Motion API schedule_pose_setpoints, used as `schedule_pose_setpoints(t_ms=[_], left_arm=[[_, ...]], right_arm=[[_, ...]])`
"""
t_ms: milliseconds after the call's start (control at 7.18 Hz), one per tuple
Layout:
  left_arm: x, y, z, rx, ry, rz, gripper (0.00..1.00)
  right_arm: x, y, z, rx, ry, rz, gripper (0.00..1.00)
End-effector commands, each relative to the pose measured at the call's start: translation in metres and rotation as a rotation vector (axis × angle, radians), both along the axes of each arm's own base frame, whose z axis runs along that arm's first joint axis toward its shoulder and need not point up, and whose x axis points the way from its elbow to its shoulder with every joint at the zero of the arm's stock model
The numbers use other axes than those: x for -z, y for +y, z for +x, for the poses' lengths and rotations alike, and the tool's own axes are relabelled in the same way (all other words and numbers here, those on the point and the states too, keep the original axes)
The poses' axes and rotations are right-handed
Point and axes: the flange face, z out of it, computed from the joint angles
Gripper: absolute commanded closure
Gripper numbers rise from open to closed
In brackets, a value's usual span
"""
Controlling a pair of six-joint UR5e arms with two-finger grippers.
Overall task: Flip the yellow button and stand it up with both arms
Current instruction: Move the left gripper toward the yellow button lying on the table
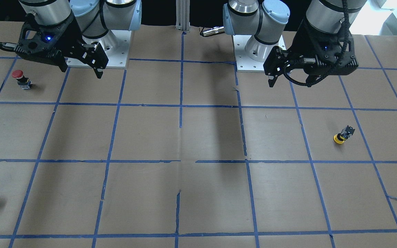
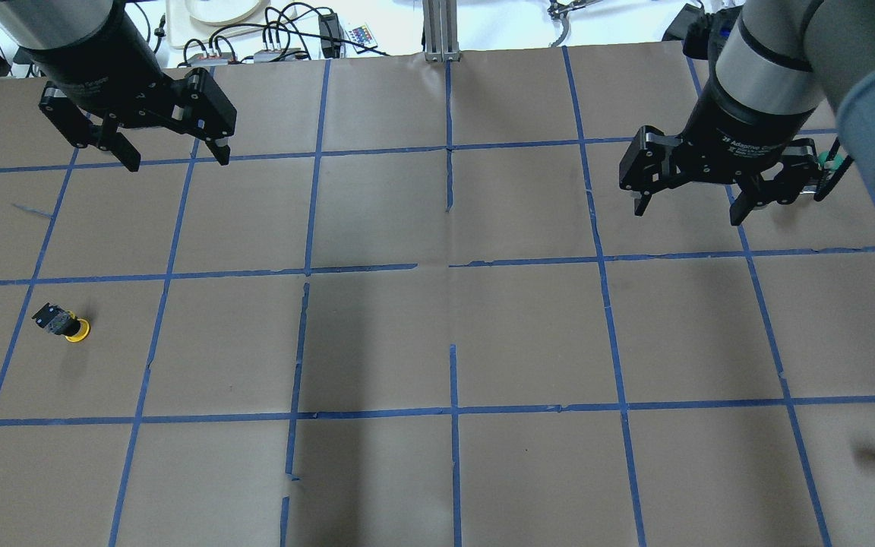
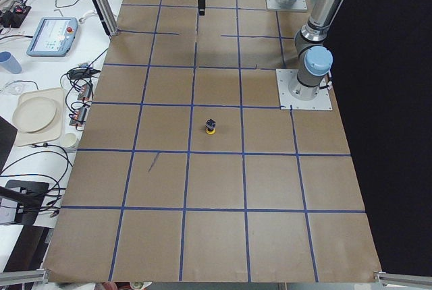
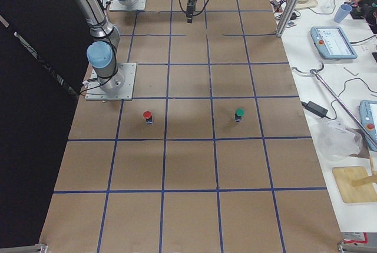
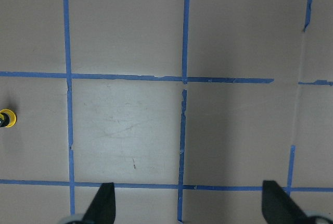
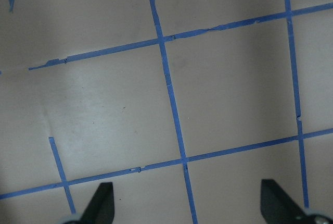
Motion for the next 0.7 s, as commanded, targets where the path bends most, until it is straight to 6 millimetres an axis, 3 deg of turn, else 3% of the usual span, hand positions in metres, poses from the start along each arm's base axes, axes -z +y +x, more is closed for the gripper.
schedule_pose_setpoints(t_ms=[0, 278, 557], left_arm=[[-0.002, 0.002, -0.001, 0.018, -0.002, -0.003, 0.00], [0.005, -0.001, 0.009, 0.137, -0.009, 0.014, 0.00], [0.018, -0.013, 0.042, 0.190, -0.024, 0.047, 0.00]], right_arm=[[-0.003, -0.001, 0.000, 0.000, -0.005, -0.018, 0.00], [-0.002, 0.000, 0.000, -0.002, 0.003, -0.016, 0.00], [-0.002, -0.001, 0.000, 0.000, 0.003, -0.016, 0.00]])
